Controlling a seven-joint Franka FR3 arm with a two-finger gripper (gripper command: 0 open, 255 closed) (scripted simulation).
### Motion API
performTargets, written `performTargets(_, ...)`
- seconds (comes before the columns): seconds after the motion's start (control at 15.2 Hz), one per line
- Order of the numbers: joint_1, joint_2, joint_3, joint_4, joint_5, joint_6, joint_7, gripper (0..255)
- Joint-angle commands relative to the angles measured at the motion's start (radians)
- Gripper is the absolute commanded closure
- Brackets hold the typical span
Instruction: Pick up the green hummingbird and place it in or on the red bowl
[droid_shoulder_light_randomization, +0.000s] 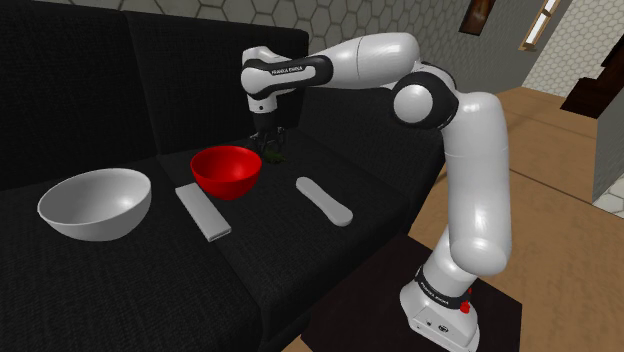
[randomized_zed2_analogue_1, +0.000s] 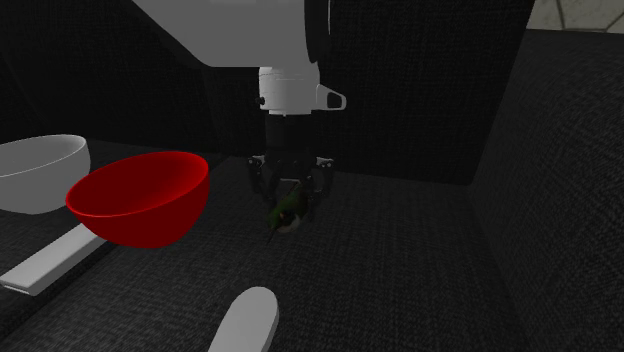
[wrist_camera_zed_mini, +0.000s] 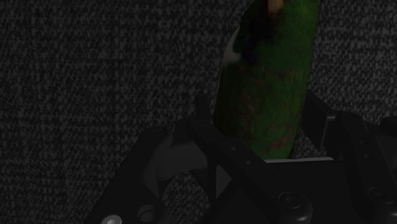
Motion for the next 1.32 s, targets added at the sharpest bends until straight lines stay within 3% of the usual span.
performTargets(0.0, 0.0, 0.0, 0.0, 0.0, 0.0, 0.0, 0.0, 255)
performTargets(1.25, 0.001, -0.004, 0.0, 0.237, 0.0, -0.24, -0.001, 255)
